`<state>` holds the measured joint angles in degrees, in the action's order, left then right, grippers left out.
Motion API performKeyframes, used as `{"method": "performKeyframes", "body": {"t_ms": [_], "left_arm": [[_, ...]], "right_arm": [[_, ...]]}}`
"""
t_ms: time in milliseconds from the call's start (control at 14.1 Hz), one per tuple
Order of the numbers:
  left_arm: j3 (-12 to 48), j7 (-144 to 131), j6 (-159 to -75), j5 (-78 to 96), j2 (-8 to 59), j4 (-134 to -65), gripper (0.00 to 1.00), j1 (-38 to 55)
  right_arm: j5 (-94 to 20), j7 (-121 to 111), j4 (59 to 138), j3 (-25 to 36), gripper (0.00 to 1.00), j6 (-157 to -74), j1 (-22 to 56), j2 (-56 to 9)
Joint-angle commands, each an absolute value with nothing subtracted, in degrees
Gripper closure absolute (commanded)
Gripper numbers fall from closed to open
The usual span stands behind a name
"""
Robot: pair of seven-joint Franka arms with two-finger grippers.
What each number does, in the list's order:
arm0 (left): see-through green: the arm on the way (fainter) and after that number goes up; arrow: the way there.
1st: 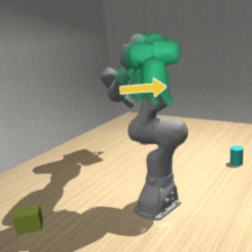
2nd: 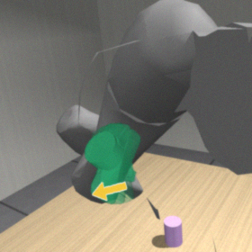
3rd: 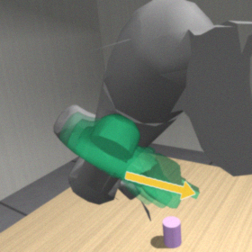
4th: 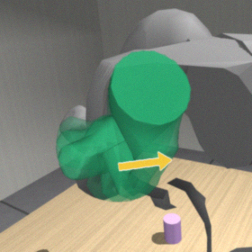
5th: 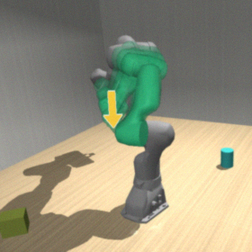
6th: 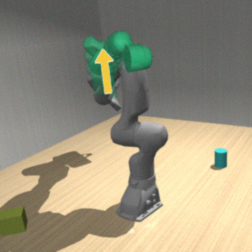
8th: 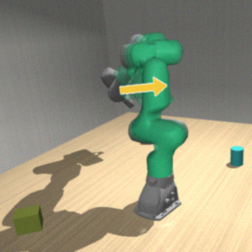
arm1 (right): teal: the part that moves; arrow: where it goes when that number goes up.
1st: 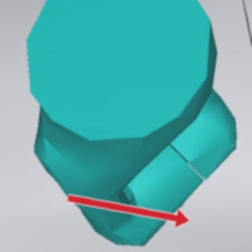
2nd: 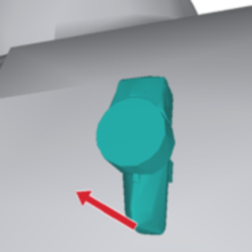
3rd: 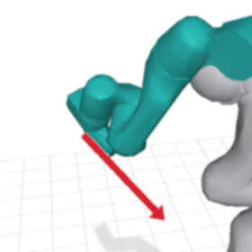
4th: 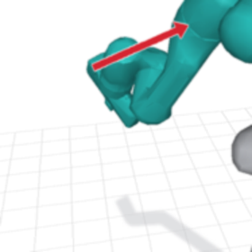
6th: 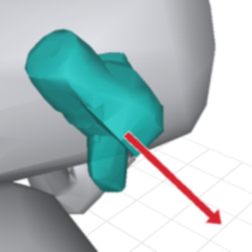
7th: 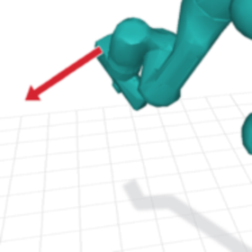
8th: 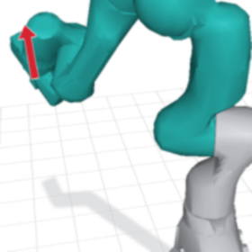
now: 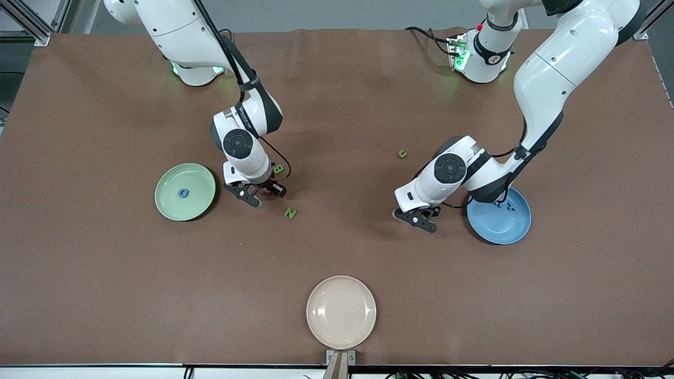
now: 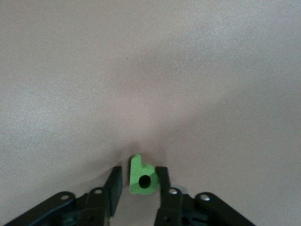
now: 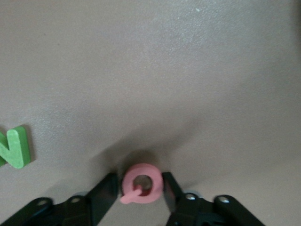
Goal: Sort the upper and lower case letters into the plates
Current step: 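Place the b in the blue plate while the right gripper places the Q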
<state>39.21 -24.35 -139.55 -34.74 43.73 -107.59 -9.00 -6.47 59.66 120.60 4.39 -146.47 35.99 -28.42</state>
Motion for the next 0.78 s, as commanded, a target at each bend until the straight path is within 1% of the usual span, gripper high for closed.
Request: {"method": "performKeyframes", "body": {"t_ms": [0, 141, 212, 283, 424, 495, 566, 707], "left_arm": [[38.76, -25.49, -139.92, -35.86, 44.74, -106.52, 0.75, -8.0], [38.76, -25.66, -139.92, -35.86, 44.65, -106.52, 0.83, -8.0], [38.76, -25.66, -139.75, -35.86, 44.39, -106.52, 0.86, -8.0], [38.76, -25.58, -139.22, -35.95, 43.86, -106.52, 0.87, -8.26], [38.85, -25.23, -137.3, -35.95, 41.59, -106.61, 0.88, -9.66], [39.11, -24.96, -134.24, -35.95, 39.66, -106.52, 0.87, -10.19], [39.2, -24.87, -131.08, -35.86, 37.72, -106.52, 0.87, -10.89], [39.29, -24.87, -126.67, -35.77, 33.94, -107.14, 0.87, -12.65]], "right_arm": [[-6.33, 60.47, 121.47, 4.66, 0.97, -145.29, 35.95, -27.52], [-6.24, 58.63, 121.2, 6.14, 1.0, -143.1, 35.86, -25.85], [-6.15, 56.19, 120.42, 7.28, 1.0, -140.21, 35.86, -24.71], [-6.15, 53.81, 119.8, 8.86, 1.0, -136.27, 35.86, -23.39], [-6.15, 47.94, 119.88, 12.37, 1.0, -131.94, 35.77, -19.97], [-6.15, 43.55, 120.58, 14.48, 1.0, -130.27, 35.77, -17.95], [-6.15, 40.46, 121.98, 16.33, 1.0, -129.91, 35.68, -16.1], [-6.07, 35.27, 125.32, 17.23, 1.0, -130.08, 33.41, -12.76]]}}
